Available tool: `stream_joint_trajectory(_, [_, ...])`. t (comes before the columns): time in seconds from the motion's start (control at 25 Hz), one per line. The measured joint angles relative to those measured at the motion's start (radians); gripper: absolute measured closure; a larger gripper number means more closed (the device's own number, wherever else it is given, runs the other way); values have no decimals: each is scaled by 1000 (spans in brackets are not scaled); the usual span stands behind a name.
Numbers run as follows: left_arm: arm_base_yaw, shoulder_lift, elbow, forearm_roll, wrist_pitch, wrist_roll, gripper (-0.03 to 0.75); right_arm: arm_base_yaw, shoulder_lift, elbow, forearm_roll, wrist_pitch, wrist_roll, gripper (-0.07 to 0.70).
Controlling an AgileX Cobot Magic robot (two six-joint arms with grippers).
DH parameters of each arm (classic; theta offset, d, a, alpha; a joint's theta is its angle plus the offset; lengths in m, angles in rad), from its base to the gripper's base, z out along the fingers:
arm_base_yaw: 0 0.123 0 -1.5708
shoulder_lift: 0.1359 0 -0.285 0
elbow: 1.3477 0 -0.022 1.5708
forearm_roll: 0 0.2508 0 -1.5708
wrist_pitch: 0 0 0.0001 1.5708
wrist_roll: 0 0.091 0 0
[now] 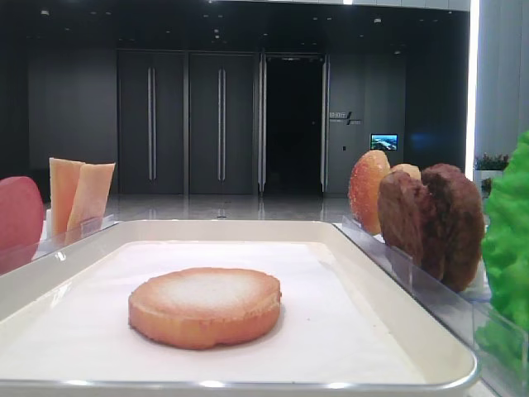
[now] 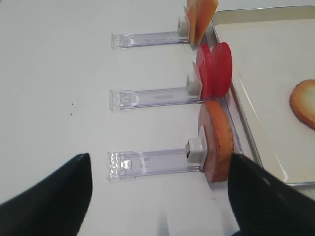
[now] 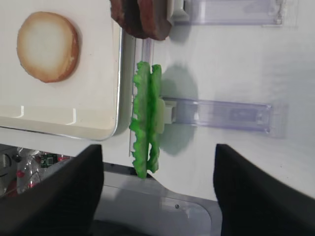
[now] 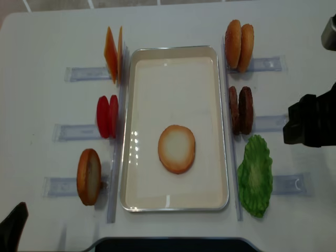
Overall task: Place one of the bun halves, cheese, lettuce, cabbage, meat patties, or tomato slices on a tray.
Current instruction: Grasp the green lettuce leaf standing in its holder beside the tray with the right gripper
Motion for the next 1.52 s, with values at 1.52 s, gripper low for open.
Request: stream_joint_trajectory(1.52, [0,0,0,-1,-1,0,55,177,324,1,-61,-112,95,150])
